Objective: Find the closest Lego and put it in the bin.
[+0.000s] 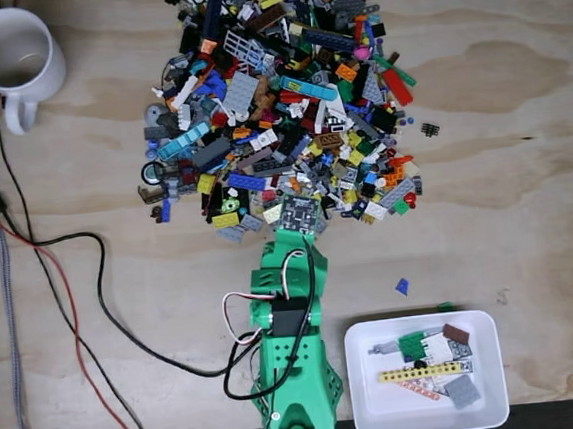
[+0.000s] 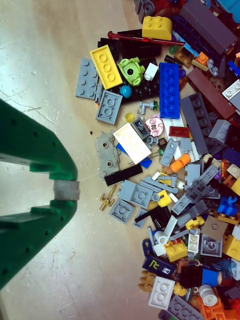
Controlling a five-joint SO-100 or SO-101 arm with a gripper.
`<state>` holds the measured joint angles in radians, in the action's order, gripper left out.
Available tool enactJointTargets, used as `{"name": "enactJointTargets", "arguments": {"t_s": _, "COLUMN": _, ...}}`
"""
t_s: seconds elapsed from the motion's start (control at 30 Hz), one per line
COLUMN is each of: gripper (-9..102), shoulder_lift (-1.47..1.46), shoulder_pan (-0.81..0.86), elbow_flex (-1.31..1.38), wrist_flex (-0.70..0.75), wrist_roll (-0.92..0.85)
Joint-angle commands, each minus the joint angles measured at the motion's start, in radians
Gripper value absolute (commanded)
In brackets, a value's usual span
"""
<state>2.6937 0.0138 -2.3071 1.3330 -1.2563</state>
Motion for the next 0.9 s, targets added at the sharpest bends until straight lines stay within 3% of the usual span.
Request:
{"name": "enactJointTargets", "arguments": {"t_s": 0.0, "gripper": 0, "shoulder_lift": -0.035, "shoulder_pan": -0.023, "elbow_flex": 0.031, "wrist_flex": 0.011, "wrist_roll": 0.041}}
{"name": "enactJointTargets", "arguments": {"t_s": 0.57, "gripper": 0, "shoulder_lift": -0.057, "shoulder_pan": -0.051, "elbow_flex": 0.04, "wrist_flex": 0.066, "wrist_roll": 0.055}}
{"name": "enactJointTargets", "arguments": {"t_s": 0.7, "gripper": 0, "shoulder_lift": -0.141, "shoulder_pan": -0.19, "elbow_flex": -0.006, "wrist_flex": 0.14, "wrist_roll": 0.219}}
{"name": "enactJointTargets", "arguments": {"t_s": 0.87, "gripper": 14, "shoulder_lift": -0.319, "shoulder_pan": -0.42, "elbow_flex": -0.049, "wrist_flex": 0.052, "wrist_roll": 0.52}}
